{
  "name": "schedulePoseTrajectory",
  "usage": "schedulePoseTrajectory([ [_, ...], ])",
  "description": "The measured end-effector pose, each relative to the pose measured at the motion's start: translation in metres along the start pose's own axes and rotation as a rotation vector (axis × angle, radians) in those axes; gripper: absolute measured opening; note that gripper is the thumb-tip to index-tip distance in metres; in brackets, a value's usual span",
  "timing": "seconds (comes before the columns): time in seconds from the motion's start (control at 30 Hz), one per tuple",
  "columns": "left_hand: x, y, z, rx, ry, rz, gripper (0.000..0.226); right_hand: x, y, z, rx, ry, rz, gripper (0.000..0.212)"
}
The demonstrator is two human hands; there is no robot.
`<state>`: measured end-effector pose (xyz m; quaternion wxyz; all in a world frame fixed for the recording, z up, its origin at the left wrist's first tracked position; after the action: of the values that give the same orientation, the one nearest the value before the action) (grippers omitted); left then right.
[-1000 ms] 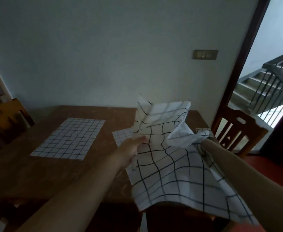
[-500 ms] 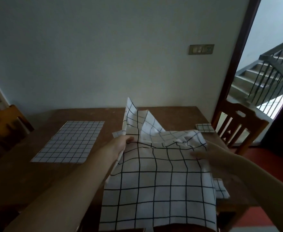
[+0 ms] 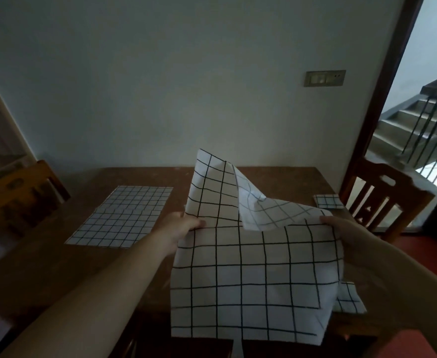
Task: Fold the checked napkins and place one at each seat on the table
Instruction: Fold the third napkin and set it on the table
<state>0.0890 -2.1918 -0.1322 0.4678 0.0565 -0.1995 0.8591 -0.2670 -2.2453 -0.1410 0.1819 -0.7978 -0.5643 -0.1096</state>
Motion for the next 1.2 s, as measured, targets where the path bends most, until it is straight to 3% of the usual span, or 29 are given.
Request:
schedulePoseTrajectory([
  [0.1,0.003,0.000,0.004,0.049,0.043,0.029,0.039,-0.001,0.002,0.006,0.018,0.031,0.004,0.026],
  [0.2,0.003,-0.001,0.008,0.016,0.163,0.076,0.060,-0.010,-0.001,0.020,-0.014,0.101,0.050,0.040],
  [0.27,0.005,-0.002,0.014,-0.018,0.265,0.141,0.065,-0.026,-0.004,0.034,-0.088,0.132,0.084,0.035],
  [0.47,0.013,0.002,0.031,-0.040,0.487,0.206,0.024,-0.003,0.003,0.040,-0.083,0.185,0.171,0.022],
  [0.67,0.032,0.008,0.054,-0.039,0.654,0.204,0.023,-0.001,0.006,0.063,-0.103,0.250,0.149,0.011],
  [0.87,0.038,0.010,0.067,-0.067,0.719,0.121,0.022,-0.003,0.007,0.081,-0.077,0.296,0.105,0.014],
  [0.93,0.039,0.012,0.067,-0.120,0.739,0.084,0.033,-0.004,0.005,0.085,-0.006,0.260,0.118,0.017],
  [1.03,0.040,0.014,0.072,-0.130,0.787,0.096,0.032,0.000,0.007,0.084,0.234,0.123,0.091,0.025],
  [1.1,0.042,0.017,0.076,-0.152,0.824,0.102,0.028,0.009,0.014,0.072,0.463,-0.126,0.034,0.023],
  [1.2,0.051,0.024,0.083,-0.190,0.899,0.066,0.025,0.044,0.038,0.034,0.453,-0.504,-0.016,0.003],
])
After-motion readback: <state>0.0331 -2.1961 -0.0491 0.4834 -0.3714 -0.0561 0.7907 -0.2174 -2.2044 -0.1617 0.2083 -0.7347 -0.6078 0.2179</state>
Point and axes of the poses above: each hand's wrist, its own x-axis away from the middle knuckle, its own y-axis out of the palm, z = x × y, the point moved 3 cm from there along -x, towards the middle knuckle, and after that the axes turned 15 degrees about z, right-handed, at the moved point
